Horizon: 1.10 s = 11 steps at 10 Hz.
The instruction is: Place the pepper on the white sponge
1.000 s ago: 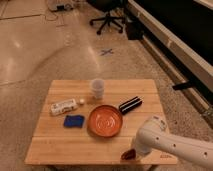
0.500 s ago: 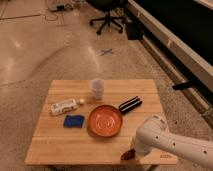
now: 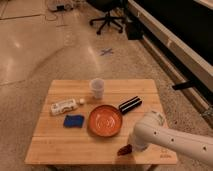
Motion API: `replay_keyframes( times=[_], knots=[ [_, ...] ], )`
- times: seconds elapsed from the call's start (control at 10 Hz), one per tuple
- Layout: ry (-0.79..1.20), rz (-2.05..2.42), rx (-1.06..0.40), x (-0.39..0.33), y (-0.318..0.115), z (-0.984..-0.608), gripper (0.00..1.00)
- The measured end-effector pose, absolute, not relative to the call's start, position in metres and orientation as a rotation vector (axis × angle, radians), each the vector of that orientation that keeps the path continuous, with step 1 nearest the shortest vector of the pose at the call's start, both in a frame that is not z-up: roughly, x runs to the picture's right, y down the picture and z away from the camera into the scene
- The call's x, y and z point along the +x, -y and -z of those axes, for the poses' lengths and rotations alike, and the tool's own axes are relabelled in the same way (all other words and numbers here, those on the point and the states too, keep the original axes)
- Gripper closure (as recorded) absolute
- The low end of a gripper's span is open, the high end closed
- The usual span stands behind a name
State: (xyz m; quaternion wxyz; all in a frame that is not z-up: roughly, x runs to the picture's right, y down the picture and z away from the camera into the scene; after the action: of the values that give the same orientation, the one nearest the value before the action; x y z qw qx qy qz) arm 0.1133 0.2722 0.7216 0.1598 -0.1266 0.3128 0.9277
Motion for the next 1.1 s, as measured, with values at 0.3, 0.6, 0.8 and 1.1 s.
replay_keyframes(
  times=[0.3, 0.6, 0.8, 1.1],
  knots=[
    [-0.818, -2.557, -0.423, 0.057, -0.233, -0.703, 0.85],
    [-0.767, -2.443, -0.463, -0.003, -0.212, -0.697, 0.85],
    [-0.761, -2.366, -0.477, -0.044, -0.205, -0.708, 0.85],
    [-0.774, -2.288, -0.499, -0.089, -0.198, -0.733, 0.85]
  ],
)
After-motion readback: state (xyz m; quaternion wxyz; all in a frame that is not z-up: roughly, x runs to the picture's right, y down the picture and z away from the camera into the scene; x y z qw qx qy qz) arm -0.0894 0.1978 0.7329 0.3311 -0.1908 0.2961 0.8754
